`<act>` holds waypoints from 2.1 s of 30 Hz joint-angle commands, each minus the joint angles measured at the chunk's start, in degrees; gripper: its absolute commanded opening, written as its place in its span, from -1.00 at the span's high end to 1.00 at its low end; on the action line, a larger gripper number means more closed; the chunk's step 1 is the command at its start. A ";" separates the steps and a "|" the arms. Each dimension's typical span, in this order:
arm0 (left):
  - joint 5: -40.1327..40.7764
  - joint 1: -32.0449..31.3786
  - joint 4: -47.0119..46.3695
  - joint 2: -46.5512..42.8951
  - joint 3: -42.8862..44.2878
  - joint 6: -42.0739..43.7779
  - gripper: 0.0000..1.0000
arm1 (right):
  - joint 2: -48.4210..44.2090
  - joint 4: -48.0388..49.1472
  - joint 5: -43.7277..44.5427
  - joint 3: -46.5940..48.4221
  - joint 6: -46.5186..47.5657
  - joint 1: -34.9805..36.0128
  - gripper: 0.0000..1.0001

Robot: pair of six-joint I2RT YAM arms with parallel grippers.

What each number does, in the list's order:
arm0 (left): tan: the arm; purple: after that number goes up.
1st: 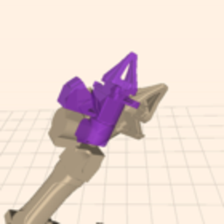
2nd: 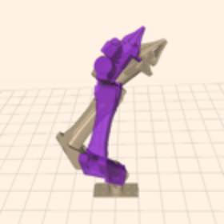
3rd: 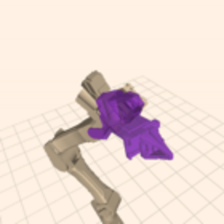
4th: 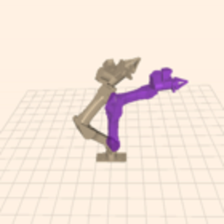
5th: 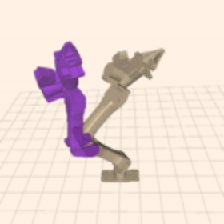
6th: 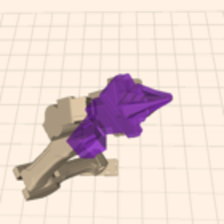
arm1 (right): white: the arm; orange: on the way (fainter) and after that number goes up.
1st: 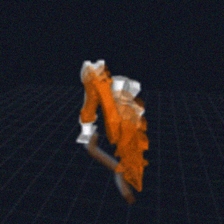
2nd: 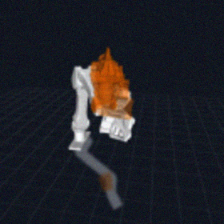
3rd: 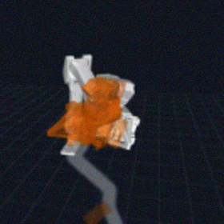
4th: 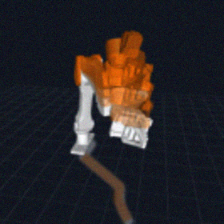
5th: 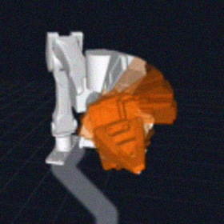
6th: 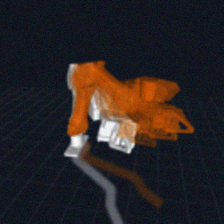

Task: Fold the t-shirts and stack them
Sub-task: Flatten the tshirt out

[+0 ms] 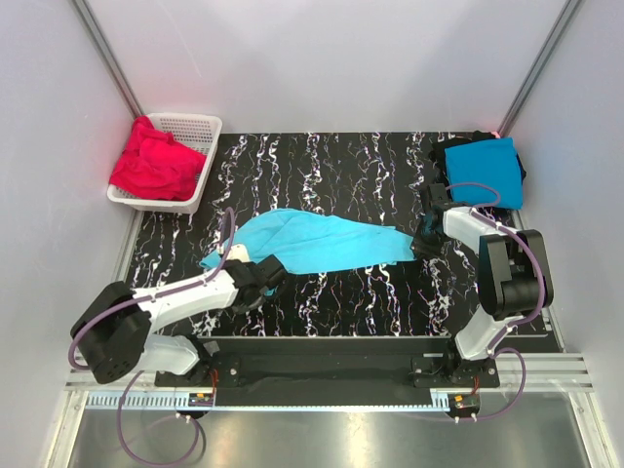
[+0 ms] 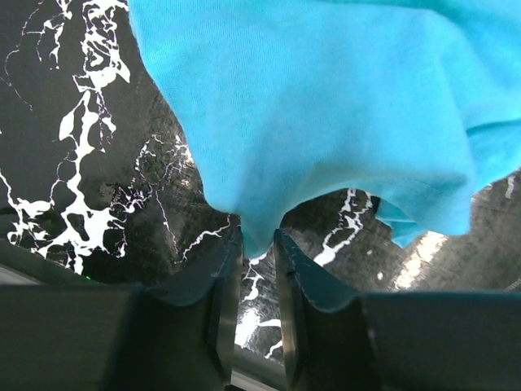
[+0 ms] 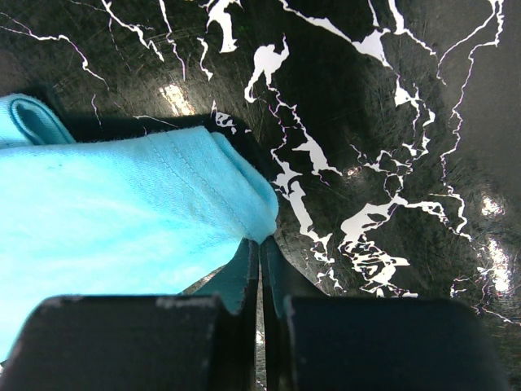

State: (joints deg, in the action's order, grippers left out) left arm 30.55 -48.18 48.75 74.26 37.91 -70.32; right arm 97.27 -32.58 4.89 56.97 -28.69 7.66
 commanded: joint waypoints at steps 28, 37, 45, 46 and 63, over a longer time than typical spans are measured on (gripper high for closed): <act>11.19 -0.24 11.62 -7.81 17.62 7.48 1.00 | -10.77 -7.76 9.78 5.16 1.09 4.37 1.00; 17.25 -0.07 20.05 -8.60 25.54 6.35 1.00 | -17.20 -14.35 13.83 10.70 1.44 5.52 1.00; 26.32 1.25 34.39 -13.52 35.12 1.32 1.00 | -26.24 -24.46 21.75 19.66 3.11 5.70 1.00; 26.76 1.25 34.57 -14.22 36.00 2.72 1.00 | -27.13 -25.42 21.22 21.06 3.46 5.70 1.00; 31.94 0.99 20.24 -16.78 53.92 27.16 1.00 | -38.47 -27.10 18.85 35.05 11.19 8.16 1.00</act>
State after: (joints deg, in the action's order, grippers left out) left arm 57.49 -47.18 73.32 56.82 87.05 -49.43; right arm 59.79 -60.60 23.03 89.21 -20.73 14.87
